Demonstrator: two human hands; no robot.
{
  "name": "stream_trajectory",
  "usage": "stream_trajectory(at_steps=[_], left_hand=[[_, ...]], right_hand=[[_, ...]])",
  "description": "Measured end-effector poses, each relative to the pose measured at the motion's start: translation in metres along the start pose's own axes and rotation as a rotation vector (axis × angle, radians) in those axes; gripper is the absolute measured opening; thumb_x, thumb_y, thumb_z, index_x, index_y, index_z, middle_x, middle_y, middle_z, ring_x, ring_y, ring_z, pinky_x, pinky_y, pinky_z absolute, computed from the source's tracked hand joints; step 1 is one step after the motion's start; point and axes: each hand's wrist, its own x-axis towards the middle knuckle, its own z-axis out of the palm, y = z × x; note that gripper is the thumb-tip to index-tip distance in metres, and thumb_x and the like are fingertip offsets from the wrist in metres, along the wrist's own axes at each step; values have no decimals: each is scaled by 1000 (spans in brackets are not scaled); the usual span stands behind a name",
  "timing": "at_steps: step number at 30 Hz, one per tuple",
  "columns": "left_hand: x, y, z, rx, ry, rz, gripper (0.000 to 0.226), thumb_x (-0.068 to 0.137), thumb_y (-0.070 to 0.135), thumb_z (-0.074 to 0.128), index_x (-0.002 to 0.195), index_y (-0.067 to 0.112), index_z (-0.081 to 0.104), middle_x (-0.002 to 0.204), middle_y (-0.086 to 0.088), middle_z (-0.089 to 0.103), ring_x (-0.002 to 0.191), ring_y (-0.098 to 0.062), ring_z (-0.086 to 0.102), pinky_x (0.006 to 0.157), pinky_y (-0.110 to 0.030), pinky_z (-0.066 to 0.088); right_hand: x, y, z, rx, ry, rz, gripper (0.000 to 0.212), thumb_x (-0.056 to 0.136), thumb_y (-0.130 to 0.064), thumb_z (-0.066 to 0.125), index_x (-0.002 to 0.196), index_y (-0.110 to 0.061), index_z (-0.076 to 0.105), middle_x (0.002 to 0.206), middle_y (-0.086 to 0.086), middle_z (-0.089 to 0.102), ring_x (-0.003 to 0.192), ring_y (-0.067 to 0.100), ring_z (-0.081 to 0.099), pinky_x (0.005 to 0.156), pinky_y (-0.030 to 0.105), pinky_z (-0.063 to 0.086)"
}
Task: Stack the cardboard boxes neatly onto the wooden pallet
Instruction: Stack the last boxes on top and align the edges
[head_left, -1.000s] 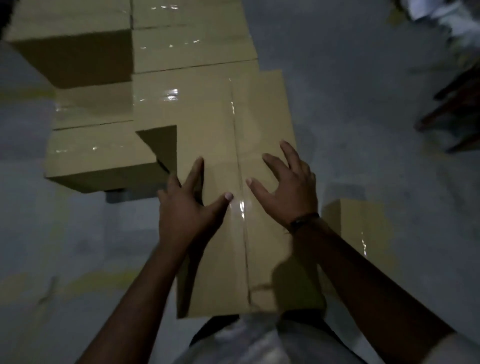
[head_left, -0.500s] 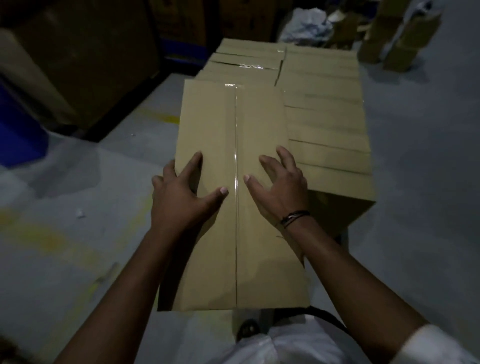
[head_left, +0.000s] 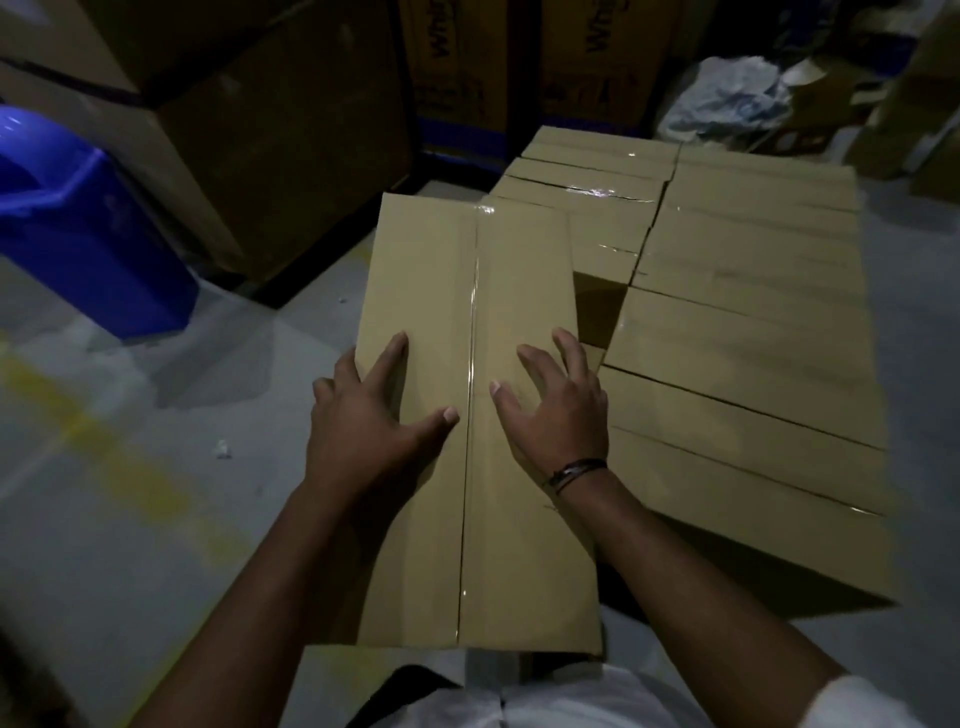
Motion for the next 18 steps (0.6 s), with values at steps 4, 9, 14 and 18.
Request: stream_trajectory(at_steps=[4,9,14,18], left_hand=[[49,-11,6,28,-42,51,106,68,87,62,153,59,4,165,-7,14,147,-38,19,106,-59,40],[121,-33,9,50,-151,171,109,69,84,65,152,61,-1,166,-7,10,147,-39,17,107,-60,40],[201,-64,6,46,-241,287,111,69,80,68,154,57,1,166,-10,8,148,-40,15,109,-58,36],[262,-89,-14,80,-280,418,112,68,83,66,154,57,-1,166,-12,9,146,-41,19,107,-57,40]], right_hand=[[29,-3,26,39,32,40,51,89,-52,60,137,-34,54,160,-5,25,140,21,36,110,44,33],[66,-8,57,34,95,119,49,90,-48,61,136,-33,56,160,-5,25,141,22,36,108,40,30],[111,-35,95,-18,168,228,47,89,-50,61,134,-36,56,159,-10,24,139,22,38,109,47,37],[138,-75,120,-47,290,282,44,90,-47,62,132,-36,58,158,-9,27,139,22,37,107,46,40]])
